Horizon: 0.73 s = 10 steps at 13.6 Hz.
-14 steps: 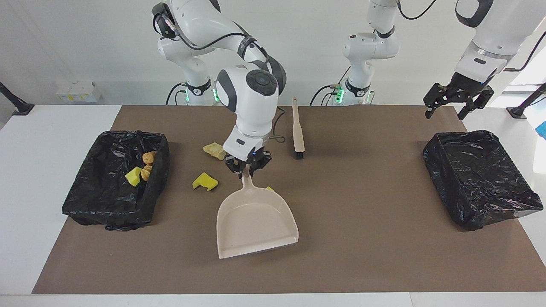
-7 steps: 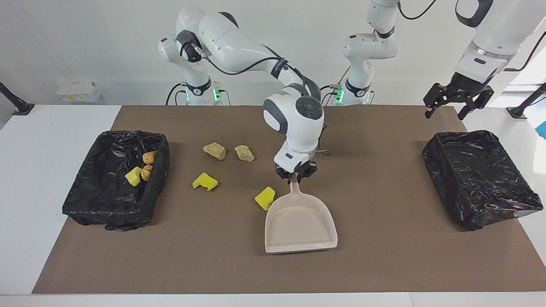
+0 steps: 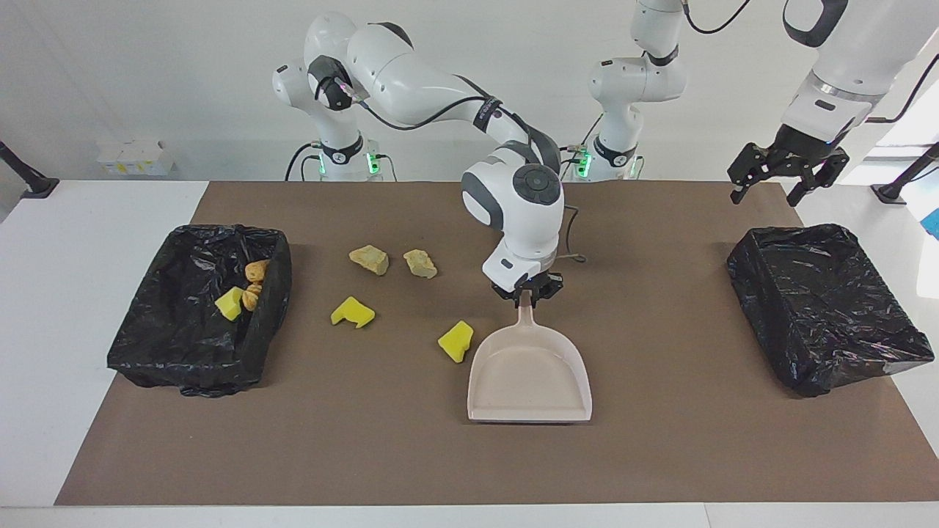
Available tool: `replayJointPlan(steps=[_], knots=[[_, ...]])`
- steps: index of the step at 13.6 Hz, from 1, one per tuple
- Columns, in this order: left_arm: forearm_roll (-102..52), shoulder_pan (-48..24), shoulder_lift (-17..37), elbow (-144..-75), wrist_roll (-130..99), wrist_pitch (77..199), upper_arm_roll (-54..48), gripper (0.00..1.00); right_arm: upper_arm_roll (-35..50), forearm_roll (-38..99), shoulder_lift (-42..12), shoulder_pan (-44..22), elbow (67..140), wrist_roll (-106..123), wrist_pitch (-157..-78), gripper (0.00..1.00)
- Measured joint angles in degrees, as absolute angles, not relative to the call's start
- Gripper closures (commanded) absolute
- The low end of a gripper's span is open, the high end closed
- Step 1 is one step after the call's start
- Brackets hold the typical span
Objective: Sweep and dump trash in bin
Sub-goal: 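Bring the empty dustpan back and set it down with the right gripper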
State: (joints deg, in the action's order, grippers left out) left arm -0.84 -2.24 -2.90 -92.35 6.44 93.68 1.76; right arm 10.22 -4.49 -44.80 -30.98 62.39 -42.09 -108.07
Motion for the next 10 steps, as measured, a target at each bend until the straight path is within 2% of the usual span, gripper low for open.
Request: replayJointPlan(steps=[2,3,5,8,9,10], knots=[[-0.8,-2.2,-2.9,-92.4,6.4,93.7,1.8,0.0,10.2,-4.5,-45.6,-31.1,62.4,-42.1,-108.2,1.0],[-0.8,-2.2,-2.9,-92.4,6.5,93.7,1.8,0.0,10.2,-4.5,-45.8,-31.2,62.4,-42.1,-108.3,0.92],[-0.8,-2.2,-2.9,-92.4,6.5,93.7,1.8,0.0,10.3,-4.5,-45.8,-31.2,62.4,-42.1,-108.3,0.65],[-0.8,-2.2,-2.9,-92.4,6.6,93.6,1.8,0.0,10.2,-4.4,-45.7,-31.0,62.3,-42.0,-108.3,0.35],[-0.8,-2.2,-3.0,-92.4,6.6,93.6,1.8,0.0,10.2,-4.4,-45.4,-30.6,62.2,-42.0,-108.3,0.21],[-0.8,-2.2,-3.0,-92.5,6.6,93.5,1.8,0.0,10.2,-4.4,-45.1,-30.1,62.2,-41.8,-108.2,0.0]])
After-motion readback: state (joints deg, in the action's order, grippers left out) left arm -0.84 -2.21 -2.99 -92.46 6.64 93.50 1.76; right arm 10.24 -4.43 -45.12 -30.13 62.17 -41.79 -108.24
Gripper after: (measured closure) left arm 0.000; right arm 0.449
